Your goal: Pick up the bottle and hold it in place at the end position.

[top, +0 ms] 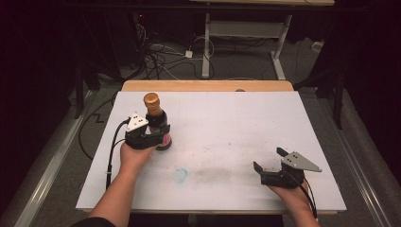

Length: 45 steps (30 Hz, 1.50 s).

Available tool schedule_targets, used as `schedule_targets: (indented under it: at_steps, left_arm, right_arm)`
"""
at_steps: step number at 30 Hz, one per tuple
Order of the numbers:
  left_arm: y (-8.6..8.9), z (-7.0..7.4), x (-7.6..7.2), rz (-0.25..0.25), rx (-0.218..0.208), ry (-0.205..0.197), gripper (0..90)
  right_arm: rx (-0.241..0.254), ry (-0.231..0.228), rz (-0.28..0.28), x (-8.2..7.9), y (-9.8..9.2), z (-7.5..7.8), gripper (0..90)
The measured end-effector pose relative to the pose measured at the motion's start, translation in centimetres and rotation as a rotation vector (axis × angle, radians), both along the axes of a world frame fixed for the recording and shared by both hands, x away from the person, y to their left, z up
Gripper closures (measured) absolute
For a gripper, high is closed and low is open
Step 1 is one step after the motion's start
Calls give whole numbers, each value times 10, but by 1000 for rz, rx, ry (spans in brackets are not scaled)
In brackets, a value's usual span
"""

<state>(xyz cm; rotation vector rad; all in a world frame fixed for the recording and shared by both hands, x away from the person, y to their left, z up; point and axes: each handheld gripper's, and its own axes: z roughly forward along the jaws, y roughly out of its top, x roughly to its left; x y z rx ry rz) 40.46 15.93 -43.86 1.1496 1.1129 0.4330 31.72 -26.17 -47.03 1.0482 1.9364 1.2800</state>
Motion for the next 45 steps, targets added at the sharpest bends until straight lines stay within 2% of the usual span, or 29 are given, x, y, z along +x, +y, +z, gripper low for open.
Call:
schedule_targets:
  at_steps: [9,11,15,17,25,28,40,45]
  left_arm:
    - [-2,1,-1,17,8,-3,293]
    - [-3,2,-1,14,15,-1,294]
    - [-7,5,-2,-5,3,-5,294]
    - [-12,8,-3,-14,-8,-8,293]
    - [-33,13,-1,-54,-8,-14,292]
    - [-40,13,0,-72,-24,-8,292]
    - [-79,16,-2,-160,-29,-12,291]
    - [-96,16,-2,-187,-15,-15,291]
  right_arm:
    - [0,-1,1,0,-1,0,1]
    - [0,-1,0,0,-1,0,1]
    - [7,-4,-4,0,-1,1,1]
    - [7,-4,-5,-1,-2,1,1]
    - [12,-10,-7,0,-4,2,1]
    - [14,-11,-8,-1,-5,2,2]
    - [18,-10,0,-1,-5,2,1]
    - [23,-9,-1,0,-6,2,1]
